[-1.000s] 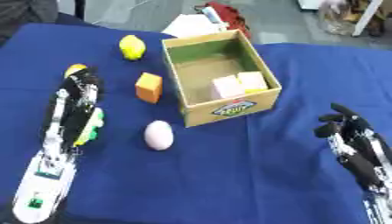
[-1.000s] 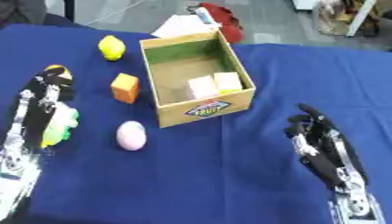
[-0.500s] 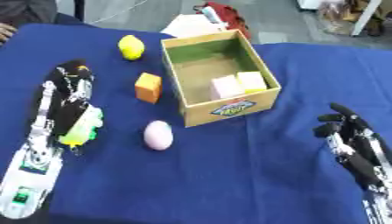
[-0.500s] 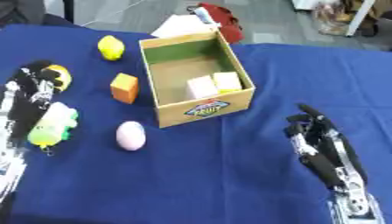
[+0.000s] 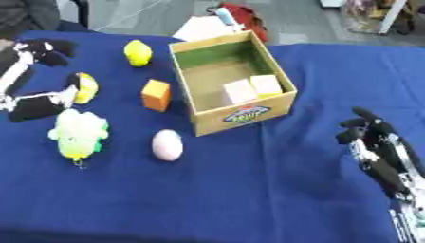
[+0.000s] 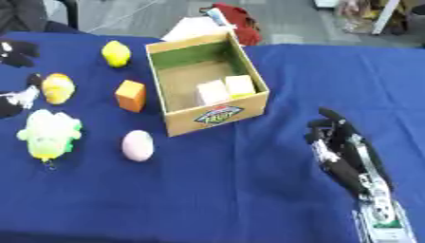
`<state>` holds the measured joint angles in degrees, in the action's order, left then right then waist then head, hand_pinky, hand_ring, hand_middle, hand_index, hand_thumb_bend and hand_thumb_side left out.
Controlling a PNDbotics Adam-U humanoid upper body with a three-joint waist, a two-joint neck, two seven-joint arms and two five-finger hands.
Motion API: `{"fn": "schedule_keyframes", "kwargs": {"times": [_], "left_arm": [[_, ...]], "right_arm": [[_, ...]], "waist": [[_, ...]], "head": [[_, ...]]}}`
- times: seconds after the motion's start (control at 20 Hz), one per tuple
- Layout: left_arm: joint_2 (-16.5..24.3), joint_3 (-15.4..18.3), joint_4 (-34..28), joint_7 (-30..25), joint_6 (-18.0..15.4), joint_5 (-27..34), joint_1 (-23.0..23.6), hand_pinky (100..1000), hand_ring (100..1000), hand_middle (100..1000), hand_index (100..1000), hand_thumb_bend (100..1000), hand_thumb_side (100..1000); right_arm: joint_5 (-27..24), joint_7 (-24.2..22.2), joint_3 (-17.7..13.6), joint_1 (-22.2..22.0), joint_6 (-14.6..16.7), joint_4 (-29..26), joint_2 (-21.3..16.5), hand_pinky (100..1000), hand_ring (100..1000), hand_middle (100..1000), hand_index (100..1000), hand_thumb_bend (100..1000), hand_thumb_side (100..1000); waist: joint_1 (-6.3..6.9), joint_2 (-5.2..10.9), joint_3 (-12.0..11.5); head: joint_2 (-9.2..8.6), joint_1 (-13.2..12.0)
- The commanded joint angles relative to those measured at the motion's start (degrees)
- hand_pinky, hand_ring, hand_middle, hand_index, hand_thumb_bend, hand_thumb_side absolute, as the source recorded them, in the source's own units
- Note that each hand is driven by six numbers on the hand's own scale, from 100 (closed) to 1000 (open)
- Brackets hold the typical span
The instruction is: Pick up objects on the table and place them in the box.
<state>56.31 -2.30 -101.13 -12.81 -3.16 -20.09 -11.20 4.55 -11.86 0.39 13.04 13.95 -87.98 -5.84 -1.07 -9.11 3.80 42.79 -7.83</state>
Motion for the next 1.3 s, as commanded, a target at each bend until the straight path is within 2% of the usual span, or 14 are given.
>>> {"fn": "schedule_keyframes", "kwargs": {"times": [0.05, 0.3, 0.35, 0.55, 0.75, 1.1, 1.3], "left_arm": [[6.8, -3.1, 2.9, -9.0, -2.6, -2.5, -3.2, 817, 753, 767, 900, 250, 291], [6.3, -7.8, 8.9, -20.8, -5.2, -6.4, -8.9, 833, 771, 793, 916, 370, 340], [5.9, -8.7, 10.3, -22.5, -5.7, -7.0, -9.8, 837, 776, 799, 917, 406, 339], [3.6, -11.9, 15.9, -27.5, -7.9, -9.6, -13.1, 838, 780, 805, 919, 441, 318], [1.7, -13.4, 20.1, -29.1, -9.9, -11.9, -15.6, 840, 784, 811, 922, 460, 302], [-0.3, -13.9, 24.5, -27.1, -11.5, -15.4, -17.0, 847, 794, 826, 934, 485, 297], [-1.0, -14.7, 26.3, -28.9, -12.2, -15.8, -17.0, 806, 758, 795, 917, 472, 281]], "right_arm": [[0.5, 0.0, -0.1, 0.2, 0.2, -0.5, -1.3, 649, 626, 672, 900, 100, 400], [0.5, -0.2, 0.1, 0.2, 0.3, -0.3, -1.5, 649, 626, 672, 900, 100, 399], [0.5, -0.2, 0.1, 0.2, 0.4, -0.2, -1.5, 649, 626, 672, 900, 100, 397], [0.5, -0.3, 0.2, 0.2, 0.4, -0.1, -1.4, 649, 626, 672, 900, 100, 396], [0.5, -0.4, 0.2, 0.2, 0.4, -0.2, -1.4, 649, 626, 672, 900, 100, 395], [0.4, -0.2, 0.1, 0.0, 0.3, -0.2, -1.2, 649, 626, 672, 899, 100, 393], [0.4, -0.2, 0.1, 0.0, 0.3, -0.3, -1.2, 649, 626, 672, 899, 100, 392]], "waist": [[1.14, 1.82, 0.0], [1.08, 2.09, 0.3], [1.07, 2.11, 0.4], [1.06, 2.13, 0.7], [1.10, 2.04, 0.9], [1.24, 1.81, 1.2], [1.29, 1.73, 1.3]], "head": [[0.37, 0.4], [0.54, 0.4], [0.55, 0.4], [0.55, 0.4], [0.48, 0.3], [0.33, 0.2], [0.34, 0.3]]}}
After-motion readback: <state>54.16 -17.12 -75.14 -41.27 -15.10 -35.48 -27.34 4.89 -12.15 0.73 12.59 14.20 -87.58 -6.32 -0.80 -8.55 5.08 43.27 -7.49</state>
